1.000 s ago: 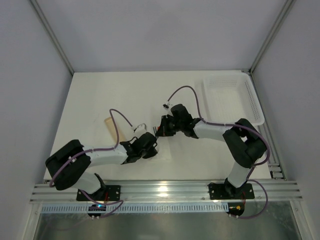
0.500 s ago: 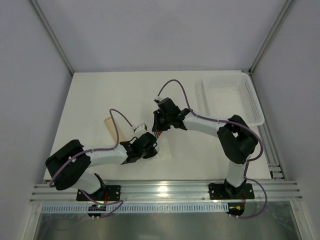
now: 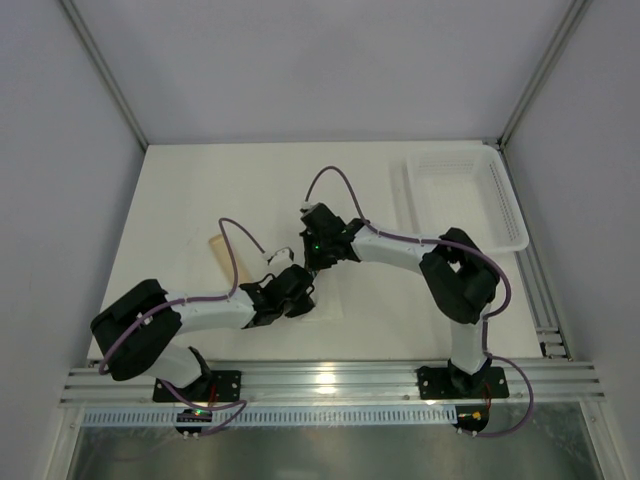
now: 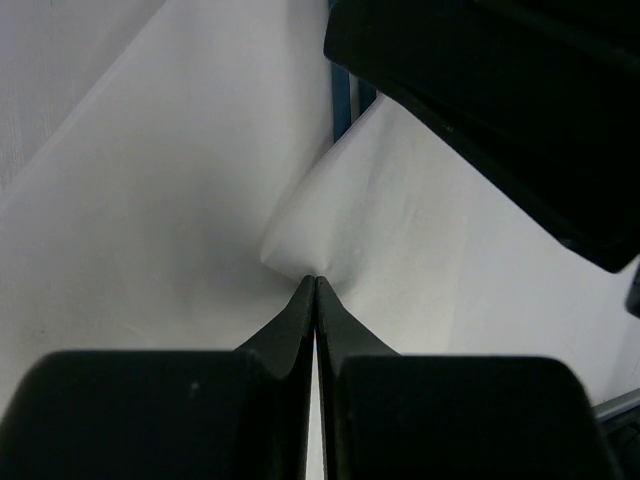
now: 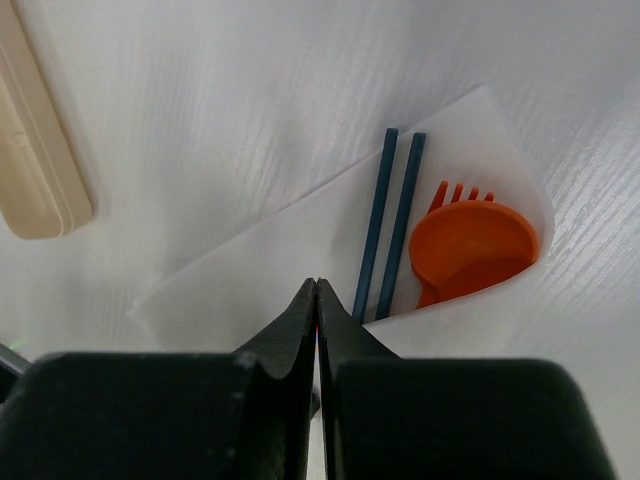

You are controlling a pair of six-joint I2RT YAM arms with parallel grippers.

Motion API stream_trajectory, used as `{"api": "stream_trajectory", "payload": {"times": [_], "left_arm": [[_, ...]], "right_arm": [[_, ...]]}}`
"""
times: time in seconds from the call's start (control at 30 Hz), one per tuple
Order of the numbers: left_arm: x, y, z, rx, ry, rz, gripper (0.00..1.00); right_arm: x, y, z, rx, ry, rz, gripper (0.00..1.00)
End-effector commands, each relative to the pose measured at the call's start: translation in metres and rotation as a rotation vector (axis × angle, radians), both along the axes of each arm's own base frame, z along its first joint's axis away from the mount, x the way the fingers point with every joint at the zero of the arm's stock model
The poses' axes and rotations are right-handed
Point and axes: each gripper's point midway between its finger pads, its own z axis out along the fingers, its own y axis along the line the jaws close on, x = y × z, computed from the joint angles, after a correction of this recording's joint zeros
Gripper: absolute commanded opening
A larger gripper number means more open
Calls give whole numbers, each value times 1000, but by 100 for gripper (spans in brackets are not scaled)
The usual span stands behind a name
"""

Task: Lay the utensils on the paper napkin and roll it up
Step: Roll the napkin at the center of the board.

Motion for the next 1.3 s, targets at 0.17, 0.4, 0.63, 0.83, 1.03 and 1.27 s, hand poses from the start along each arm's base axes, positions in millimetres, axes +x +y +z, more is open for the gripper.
{"api": "stream_trajectory", "payload": {"times": [0.17,0.4,0.63,0.83,1.03,1.27], "left_arm": [[-16,27,-26,126,56,-7,0],[-16,27,-26,122,57,-5,0],[-16,27,-27,122,58,-3,0],[-16,27,-26,120,57,-4,0],[-16,27,-27,121,57,-2,0],[-17,28,-28,124,61,0,0]], "right_arm": [[8,0,2,-48,-29,-18,4],[8,3,-4,-54,-23,-4,4],[8,9,-4,-46,-27,9,4],[13,1,-21,-108,-28,-14,4],[16,-3,-26,-140,-38,-23,4],[18,-10,-22,-167,-59,-28,4]]}}
